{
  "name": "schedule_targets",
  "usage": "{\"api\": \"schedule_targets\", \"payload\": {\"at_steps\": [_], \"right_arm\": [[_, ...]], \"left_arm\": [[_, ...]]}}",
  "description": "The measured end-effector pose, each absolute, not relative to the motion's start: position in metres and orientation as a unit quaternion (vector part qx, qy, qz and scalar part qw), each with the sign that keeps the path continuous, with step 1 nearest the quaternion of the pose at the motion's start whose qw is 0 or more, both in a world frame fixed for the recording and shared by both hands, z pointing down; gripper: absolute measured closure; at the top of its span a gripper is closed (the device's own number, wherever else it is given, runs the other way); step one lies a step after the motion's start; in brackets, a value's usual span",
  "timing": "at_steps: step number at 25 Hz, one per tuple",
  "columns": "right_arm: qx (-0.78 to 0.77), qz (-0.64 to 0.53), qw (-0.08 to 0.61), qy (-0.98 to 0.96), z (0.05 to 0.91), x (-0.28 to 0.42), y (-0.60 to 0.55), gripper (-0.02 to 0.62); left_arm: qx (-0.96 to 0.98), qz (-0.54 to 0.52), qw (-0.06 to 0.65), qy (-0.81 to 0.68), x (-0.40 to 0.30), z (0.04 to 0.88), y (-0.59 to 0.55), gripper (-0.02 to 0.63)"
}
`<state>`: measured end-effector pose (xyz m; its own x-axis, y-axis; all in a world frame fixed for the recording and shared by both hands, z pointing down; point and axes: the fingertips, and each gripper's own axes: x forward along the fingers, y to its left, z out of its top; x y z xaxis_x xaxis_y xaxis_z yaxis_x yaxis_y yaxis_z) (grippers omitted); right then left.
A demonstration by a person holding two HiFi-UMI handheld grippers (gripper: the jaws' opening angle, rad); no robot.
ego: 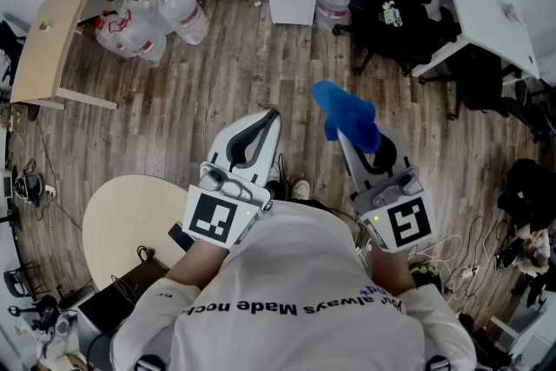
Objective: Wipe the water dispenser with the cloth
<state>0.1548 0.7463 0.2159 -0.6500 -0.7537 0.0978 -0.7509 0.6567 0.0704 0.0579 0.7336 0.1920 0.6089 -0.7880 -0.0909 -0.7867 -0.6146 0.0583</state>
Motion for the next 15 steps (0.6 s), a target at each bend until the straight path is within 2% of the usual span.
{"api": "schedule_targets", "payload": {"at_steps": [8,15], "right_arm": [[0.410,-0.013,0.061,-0.910,0.215,0.141,0.736,0.515],[0.392,-0.022,0.064,-0.917,0.211,0.091,0.703,0.512]], "left_arm": [[0.893,-0.055,0.011,-0.446,0.042,0.194,0.724,0.588],[0.886,-0.059,0.015,-0.460,-0.005,0.198,0.697,0.587]]}}
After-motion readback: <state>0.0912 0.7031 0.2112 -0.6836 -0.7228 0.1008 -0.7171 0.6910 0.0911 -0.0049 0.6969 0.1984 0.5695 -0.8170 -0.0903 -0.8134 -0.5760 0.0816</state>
